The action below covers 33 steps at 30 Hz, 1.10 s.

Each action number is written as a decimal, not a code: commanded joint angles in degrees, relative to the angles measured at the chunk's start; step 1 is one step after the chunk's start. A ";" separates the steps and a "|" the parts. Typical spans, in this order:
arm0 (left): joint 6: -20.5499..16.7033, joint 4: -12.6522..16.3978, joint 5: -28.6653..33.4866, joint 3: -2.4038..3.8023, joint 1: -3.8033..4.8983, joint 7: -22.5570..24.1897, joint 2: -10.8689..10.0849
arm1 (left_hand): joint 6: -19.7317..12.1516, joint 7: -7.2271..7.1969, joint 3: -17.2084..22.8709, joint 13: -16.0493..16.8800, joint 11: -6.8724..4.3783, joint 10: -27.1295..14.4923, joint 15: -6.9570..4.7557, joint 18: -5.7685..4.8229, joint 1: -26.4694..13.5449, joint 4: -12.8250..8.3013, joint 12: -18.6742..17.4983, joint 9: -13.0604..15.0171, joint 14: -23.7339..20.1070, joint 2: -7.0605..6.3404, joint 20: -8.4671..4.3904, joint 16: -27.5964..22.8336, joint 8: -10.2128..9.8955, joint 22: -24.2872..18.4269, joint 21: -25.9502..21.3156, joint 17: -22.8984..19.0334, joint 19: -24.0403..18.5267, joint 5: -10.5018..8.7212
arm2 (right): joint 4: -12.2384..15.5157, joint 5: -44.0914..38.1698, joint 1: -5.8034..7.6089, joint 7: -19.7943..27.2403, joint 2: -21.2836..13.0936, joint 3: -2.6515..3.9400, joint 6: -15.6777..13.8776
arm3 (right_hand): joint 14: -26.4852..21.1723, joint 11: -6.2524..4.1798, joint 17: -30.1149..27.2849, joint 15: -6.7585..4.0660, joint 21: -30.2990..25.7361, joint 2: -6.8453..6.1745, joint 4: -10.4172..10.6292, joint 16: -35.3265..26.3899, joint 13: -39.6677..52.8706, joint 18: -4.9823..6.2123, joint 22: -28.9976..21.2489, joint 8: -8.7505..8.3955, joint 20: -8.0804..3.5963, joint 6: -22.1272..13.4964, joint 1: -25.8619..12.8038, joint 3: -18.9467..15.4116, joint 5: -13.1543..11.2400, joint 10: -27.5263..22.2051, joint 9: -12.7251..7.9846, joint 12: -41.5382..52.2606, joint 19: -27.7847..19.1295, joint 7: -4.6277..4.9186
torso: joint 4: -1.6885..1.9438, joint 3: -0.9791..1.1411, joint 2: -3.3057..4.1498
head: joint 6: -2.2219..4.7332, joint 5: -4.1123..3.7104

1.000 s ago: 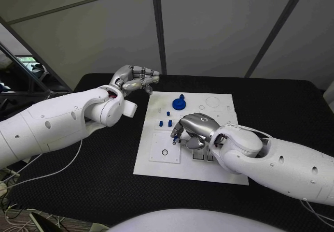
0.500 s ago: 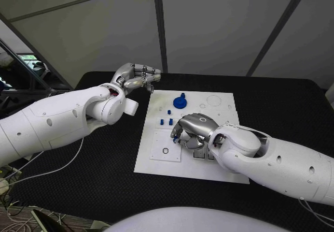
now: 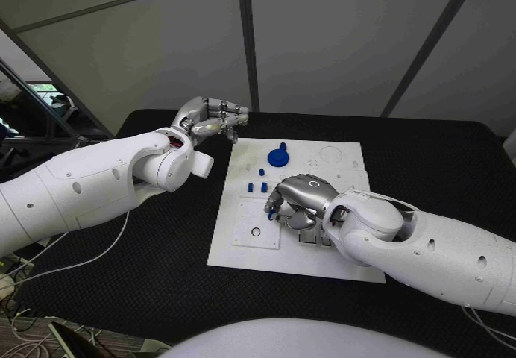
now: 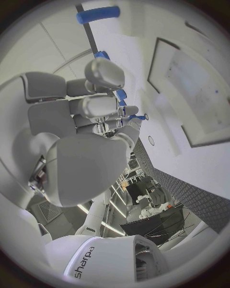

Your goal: Assemble the parts on the task board

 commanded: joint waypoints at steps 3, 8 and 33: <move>0.69 -0.41 0.19 0.05 0.11 -0.10 0.03 | -0.22 0.05 0.41 0.08 0.16 -0.42 0.25 -0.16 -0.20 -0.01 0.38 -0.08 -0.10 0.25 -0.08 -0.20 -0.17 -0.07 -0.29 -0.10 0.32 0.26 | 0.15 -0.77 -0.02 0.05 -0.12 -0.06 1.68 | 1.83 0.22 0.06 -0.27 0.18 -0.10 -0.40 0.38 0.08 -0.53 0.08 0.05 -0.17 0.12 -0.04 0.08 0.23 0.03 0.11 -0.19 -0.10 0.27 | 0.05 -0.05 0.04 | 0.05 0.08; 0.73 -0.61 0.19 0.05 0.11 -0.13 0.04 | -0.22 0.05 0.41 0.08 0.16 -0.42 0.25 -0.16 -0.20 -0.01 0.38 -0.08 -0.10 0.25 -0.08 -0.20 -0.17 -0.07 -0.29 -0.10 0.32 0.26 | 0.21 -0.83 -0.02 -0.08 -0.26 -0.06 2.13 | 1.81 0.21 0.05 -0.28 0.23 -0.06 -0.43 0.41 0.12 -0.52 0.12 0.09 -0.16 0.22 -0.06 0.07 0.24 0.12 0.15 -0.19 -0.14 0.26 | 0.12 -0.03 0.11 | -0.05 0.19; 0.83 -1.23 0.19 0.05 0.11 -0.28 0.13 | -0.31 0.09 0.47 0.10 0.19 -0.55 0.28 -0.16 -0.24 0.01 0.42 -0.10 -0.12 0.32 -0.07 -0.23 -0.19 -0.12 -0.37 -0.12 0.33 0.28 | 0.96 -1.60 -0.03 -0.61 -0.84 -0.06 1.64 | 1.79 0.17 0.09 -0.31 0.35 0.00 -0.49 0.49 0.20 -0.52 0.23 0.17 -0.16 0.39 -0.11 0.02 0.22 0.29 0.21 -0.18 -0.18 0.21 | 0.14 -0.07 0.16 | 0.08 0.07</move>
